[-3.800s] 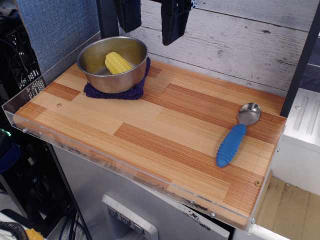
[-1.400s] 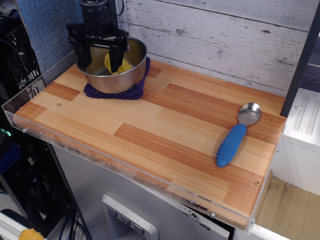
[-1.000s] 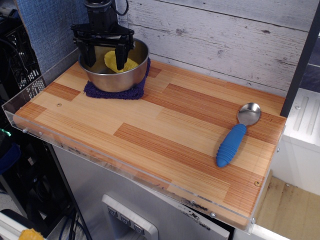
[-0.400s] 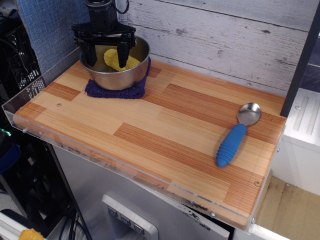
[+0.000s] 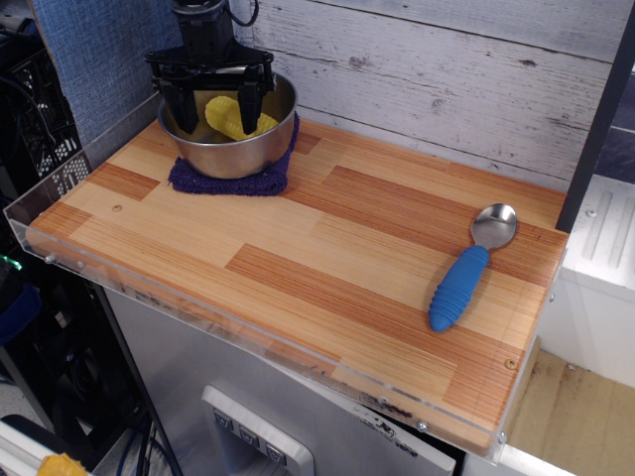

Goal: Place the corn to the left of the blue spoon

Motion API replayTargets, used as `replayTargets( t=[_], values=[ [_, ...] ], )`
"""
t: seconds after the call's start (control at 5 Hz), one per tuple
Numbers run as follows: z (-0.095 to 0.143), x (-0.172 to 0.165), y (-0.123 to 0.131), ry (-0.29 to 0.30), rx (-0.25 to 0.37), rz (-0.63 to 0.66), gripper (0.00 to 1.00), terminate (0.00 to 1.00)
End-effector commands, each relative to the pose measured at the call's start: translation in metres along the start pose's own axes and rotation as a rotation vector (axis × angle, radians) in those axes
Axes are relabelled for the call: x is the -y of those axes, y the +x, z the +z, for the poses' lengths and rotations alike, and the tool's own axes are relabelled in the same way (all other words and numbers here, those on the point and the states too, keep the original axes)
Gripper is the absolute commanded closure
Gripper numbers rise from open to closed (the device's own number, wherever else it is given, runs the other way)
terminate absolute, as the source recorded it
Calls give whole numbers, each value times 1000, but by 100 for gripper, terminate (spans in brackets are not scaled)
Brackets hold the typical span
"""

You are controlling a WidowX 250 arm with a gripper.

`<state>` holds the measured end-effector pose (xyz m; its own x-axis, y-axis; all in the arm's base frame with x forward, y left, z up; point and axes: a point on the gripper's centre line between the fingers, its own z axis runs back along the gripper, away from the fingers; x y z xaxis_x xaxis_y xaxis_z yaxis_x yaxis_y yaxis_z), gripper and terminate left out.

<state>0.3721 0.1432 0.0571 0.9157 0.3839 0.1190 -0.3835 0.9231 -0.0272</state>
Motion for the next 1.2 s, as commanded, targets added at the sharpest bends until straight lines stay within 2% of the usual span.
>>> replayTargets(
  t=[0.0,0.2,0.6,1.0],
  values=[
    [34,14,25,-5,113,-12,0,0],
    [33,18,28,2,116,-4,0,0],
    [8,21,18,37,36,-14,0,0],
    [-9,15,3,82,-39,35,0,0]
  ],
)
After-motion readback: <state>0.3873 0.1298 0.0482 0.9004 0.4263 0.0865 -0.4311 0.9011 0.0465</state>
